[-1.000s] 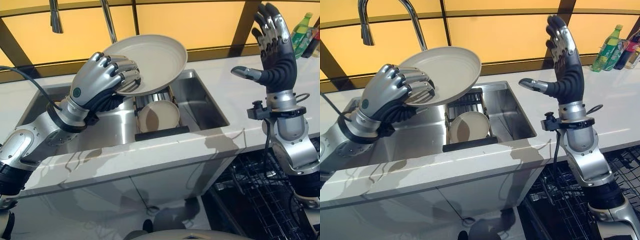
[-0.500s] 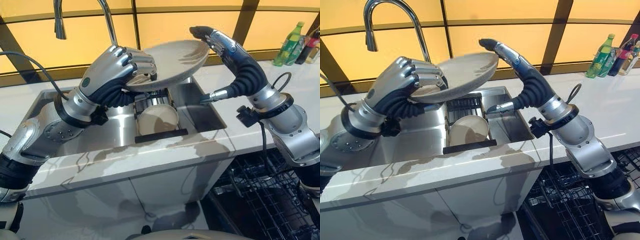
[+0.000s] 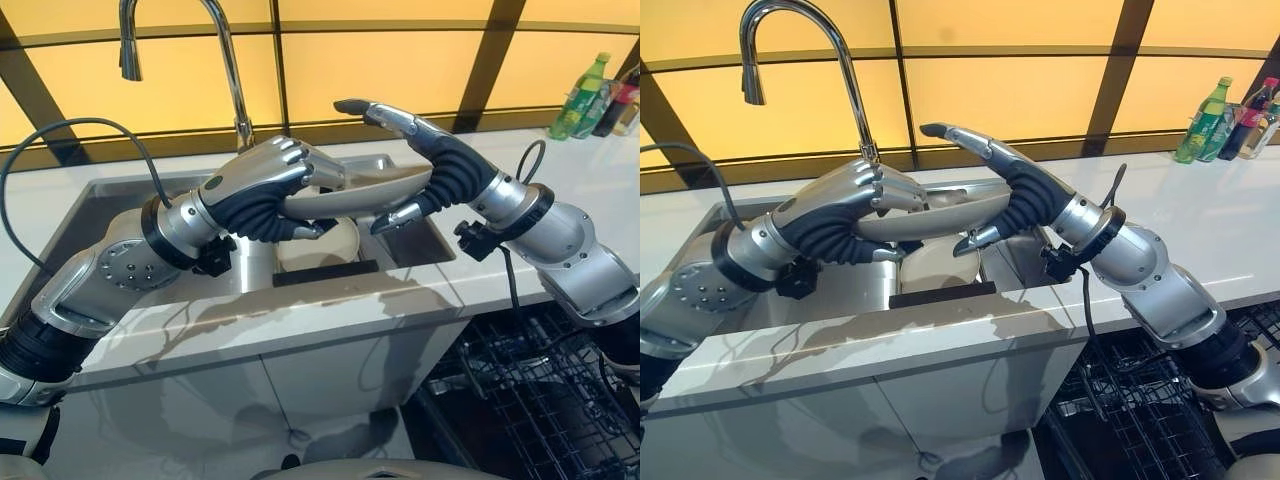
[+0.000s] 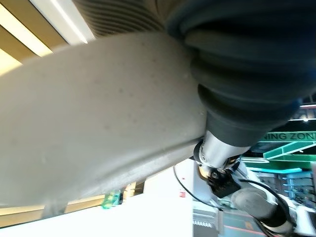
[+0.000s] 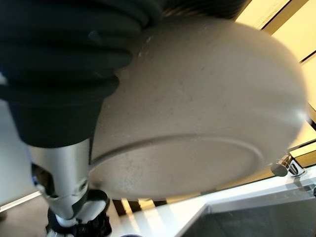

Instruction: Pick up plates and place into dishwasher.

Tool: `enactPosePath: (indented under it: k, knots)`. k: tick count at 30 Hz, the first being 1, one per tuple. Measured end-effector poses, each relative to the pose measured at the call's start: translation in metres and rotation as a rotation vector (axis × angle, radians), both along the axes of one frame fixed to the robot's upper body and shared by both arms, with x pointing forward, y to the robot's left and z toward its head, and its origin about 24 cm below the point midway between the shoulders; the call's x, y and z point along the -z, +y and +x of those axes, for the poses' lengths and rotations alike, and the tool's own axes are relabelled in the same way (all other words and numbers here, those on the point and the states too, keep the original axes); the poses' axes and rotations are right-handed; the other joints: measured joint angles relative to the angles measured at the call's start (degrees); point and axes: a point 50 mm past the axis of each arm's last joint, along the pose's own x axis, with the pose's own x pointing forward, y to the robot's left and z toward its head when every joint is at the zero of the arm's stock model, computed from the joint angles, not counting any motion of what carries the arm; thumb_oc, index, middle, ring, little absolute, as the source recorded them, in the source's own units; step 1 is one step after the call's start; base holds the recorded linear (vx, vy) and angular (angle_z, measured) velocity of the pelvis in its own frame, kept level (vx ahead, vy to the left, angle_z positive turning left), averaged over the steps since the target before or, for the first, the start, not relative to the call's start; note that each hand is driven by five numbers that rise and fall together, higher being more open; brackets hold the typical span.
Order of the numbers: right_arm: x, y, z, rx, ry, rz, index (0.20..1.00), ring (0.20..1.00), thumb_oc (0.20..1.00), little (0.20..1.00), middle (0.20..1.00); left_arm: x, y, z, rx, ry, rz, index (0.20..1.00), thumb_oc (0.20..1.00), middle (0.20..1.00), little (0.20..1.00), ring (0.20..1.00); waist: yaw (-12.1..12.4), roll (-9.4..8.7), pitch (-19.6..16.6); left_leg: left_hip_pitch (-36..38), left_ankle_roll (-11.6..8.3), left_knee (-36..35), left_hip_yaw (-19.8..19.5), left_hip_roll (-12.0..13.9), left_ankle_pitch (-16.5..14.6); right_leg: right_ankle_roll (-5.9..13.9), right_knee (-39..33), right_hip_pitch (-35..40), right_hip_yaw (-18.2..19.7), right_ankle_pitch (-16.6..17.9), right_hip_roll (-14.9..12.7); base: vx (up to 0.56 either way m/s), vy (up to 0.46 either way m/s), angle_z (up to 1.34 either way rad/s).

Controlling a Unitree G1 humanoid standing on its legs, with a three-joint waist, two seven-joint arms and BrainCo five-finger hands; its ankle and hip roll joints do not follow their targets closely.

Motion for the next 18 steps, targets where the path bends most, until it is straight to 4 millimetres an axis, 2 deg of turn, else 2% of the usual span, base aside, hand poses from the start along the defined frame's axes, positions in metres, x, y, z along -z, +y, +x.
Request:
enactPosePath:
  k: [9, 18]
  knots:
    - [-0.004, -0.007, -0.005, 0.026, -0.035, -0.137, 1.0, 1.0, 1.0, 1.0, 1.0, -0.004, 0.0, -0.007, 0.029, -0.034, 0.045, 0.2, 0.2, 0.2, 0.2, 0.2, -0.04, -0.41, -0.11, 0.0, -0.1, -0.24, -0.07, 0.02, -0.09, 0.01, 0.0, 0.07, -0.16, -0.01, -0.02, 0.02, 0.002, 0.0]
    - [-0.004, -0.012, -0.005, 0.031, -0.032, -0.187, 1.0, 1.0, 1.0, 1.0, 1.0, -0.009, 0.003, -0.012, 0.038, -0.07, 0.049, 0.2, 0.2, 0.2, 0.2, 0.2, -0.05, -1.05, 0.23, 0.03, 0.03, -0.01, -0.09, 0.0, 0.01, -0.02, 0.0, 0.11, -0.18, -0.05, 0.0, 0.01, -0.002, 0.0]
